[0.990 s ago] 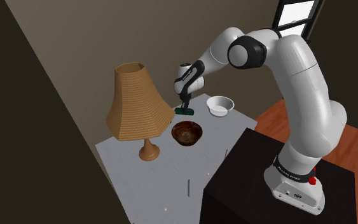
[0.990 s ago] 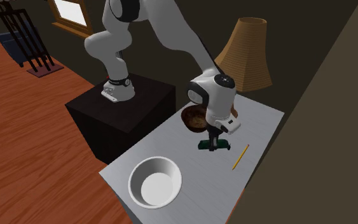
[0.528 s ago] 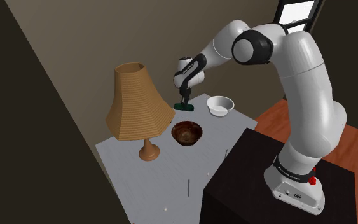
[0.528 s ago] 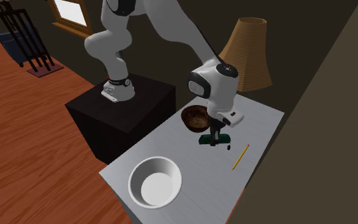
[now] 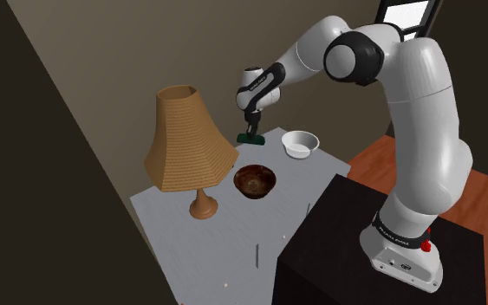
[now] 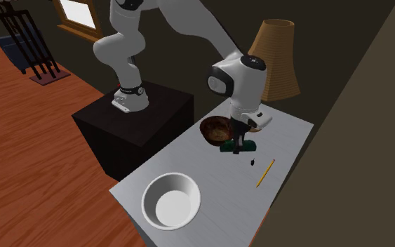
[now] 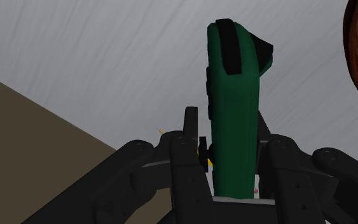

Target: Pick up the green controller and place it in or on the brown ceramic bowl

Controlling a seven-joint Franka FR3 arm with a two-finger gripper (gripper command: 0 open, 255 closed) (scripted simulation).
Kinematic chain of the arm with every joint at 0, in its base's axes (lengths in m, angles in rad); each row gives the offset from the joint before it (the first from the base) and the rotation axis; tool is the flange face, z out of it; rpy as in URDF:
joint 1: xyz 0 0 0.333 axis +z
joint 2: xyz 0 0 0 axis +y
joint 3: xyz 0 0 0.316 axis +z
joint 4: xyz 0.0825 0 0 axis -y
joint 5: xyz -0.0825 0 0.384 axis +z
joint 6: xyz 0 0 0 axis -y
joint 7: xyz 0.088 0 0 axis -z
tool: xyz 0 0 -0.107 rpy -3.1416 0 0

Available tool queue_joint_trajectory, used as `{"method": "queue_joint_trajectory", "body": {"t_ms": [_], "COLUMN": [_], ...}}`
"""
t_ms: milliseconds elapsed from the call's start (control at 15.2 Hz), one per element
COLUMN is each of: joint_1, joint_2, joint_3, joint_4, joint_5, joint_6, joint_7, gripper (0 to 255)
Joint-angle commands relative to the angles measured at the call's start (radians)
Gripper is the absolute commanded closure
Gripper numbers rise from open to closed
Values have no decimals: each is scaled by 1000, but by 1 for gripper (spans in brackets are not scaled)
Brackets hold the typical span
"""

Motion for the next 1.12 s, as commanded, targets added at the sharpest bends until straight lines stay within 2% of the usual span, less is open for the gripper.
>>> {"method": "queue_joint_trajectory", "body": {"t_ms": [0, 198, 594, 1056], "joint_1": [1, 2, 74, 159], "joint_2": [-16, -34, -198, -364], "joint_3": [-1, -3, 9, 39], "joint_4": [4, 8, -259, -512], "joint_5": [-2, -4, -24, -51], "joint_6": [-20, -42, 62, 151], "joint_7": [1, 2, 90, 219], "gripper": [255, 255, 255, 255]}}
